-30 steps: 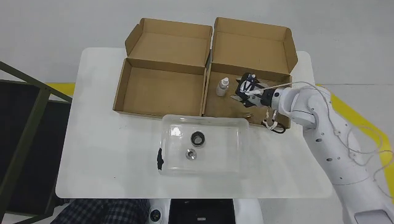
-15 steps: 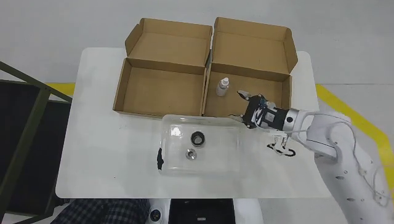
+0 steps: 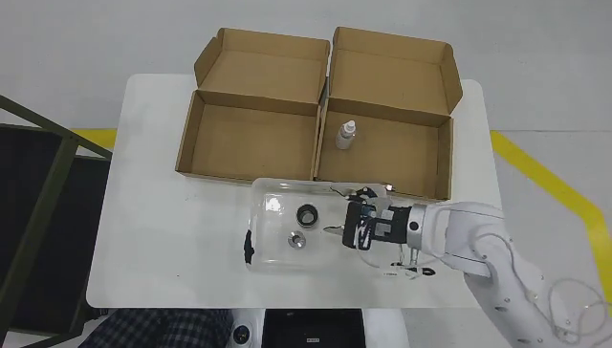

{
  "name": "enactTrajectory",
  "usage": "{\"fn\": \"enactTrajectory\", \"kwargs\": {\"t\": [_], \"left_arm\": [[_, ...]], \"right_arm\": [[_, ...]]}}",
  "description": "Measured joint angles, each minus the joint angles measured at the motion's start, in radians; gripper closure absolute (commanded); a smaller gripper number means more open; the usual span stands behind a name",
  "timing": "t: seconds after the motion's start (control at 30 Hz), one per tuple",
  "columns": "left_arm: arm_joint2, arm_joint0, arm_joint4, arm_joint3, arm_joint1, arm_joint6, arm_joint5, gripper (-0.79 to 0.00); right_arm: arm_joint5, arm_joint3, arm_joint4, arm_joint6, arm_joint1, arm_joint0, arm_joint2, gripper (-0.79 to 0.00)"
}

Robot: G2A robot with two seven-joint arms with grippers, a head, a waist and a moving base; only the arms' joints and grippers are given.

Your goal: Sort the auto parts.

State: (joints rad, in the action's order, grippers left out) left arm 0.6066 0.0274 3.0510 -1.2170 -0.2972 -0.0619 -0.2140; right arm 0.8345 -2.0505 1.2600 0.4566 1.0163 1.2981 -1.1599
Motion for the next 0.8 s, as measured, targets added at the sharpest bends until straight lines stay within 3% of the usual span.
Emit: {"fn": "enactTrajectory", "kwargs": {"t": [0.37, 0.8], "left_arm": [[0.000, 0.000, 0.000, 0.000, 0.000, 0.000, 0.000, -0.785], [0.000, 0.000, 0.000, 0.000, 0.000, 0.000, 0.000, -0.785]], "right_arm": [[-0.034, 0.061, 0.090, 0.005, 0.019, -0.058, 0.139, -0.582], [-0.090, 0.182, 0.111, 0.014, 0.051, -0.160, 0.249, -0.551]]}}
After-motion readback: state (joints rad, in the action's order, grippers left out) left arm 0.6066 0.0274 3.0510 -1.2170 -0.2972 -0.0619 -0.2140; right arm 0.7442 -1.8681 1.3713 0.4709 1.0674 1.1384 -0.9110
